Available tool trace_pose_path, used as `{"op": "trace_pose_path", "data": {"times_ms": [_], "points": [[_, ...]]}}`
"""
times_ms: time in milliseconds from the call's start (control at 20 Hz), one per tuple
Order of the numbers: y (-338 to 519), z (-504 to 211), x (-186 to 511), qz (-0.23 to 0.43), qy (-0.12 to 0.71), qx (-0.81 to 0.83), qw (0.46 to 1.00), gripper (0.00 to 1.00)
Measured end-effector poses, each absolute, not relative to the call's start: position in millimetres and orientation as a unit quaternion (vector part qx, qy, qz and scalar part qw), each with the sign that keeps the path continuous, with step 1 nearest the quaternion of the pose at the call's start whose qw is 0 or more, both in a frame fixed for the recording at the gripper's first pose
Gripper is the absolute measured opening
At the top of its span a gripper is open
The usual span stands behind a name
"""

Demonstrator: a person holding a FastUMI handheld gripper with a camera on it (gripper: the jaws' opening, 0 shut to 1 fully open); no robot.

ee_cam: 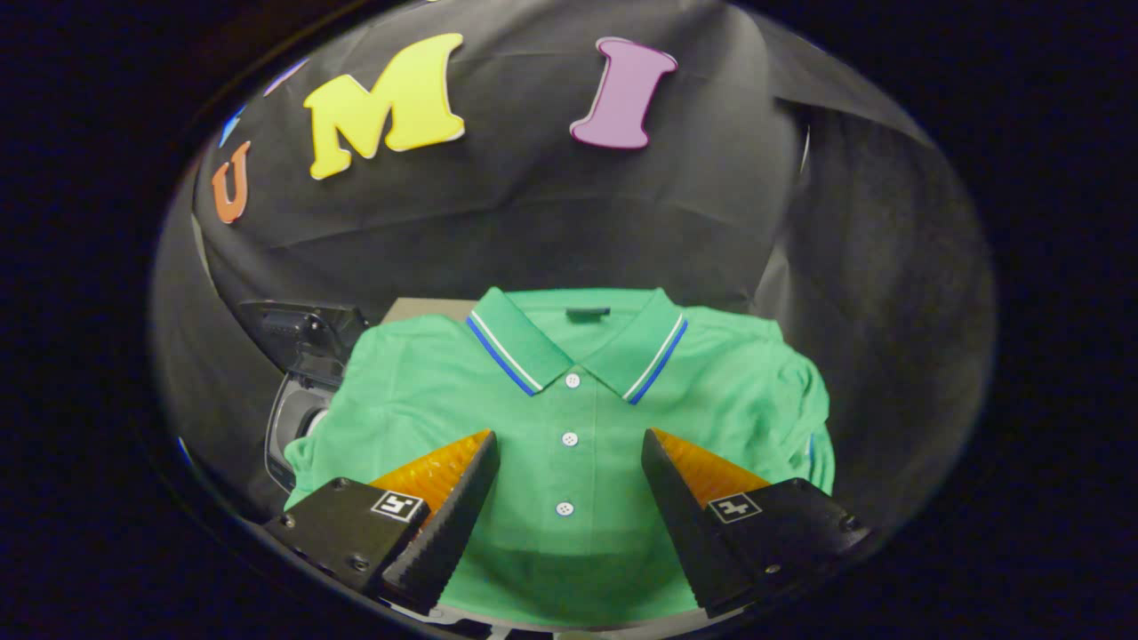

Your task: Put the clothes into the washing machine and then close the washing machine lid.

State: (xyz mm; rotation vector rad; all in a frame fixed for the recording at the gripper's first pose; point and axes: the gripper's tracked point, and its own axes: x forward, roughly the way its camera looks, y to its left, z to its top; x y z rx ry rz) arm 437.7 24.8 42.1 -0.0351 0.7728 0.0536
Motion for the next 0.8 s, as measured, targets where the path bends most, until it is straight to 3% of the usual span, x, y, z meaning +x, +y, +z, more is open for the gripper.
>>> {"op": "trace_pose_path", "data": {"times_ms": [250,550,800], "points": [[29,41,441,-0.015,0.369,-0.002,0.929,0.96],[32,42,440,-0.020,0.387,-0.008,0.922,0.96],[33,42,435,-0.025,0.428,0.000,0.903,0.88]]}}
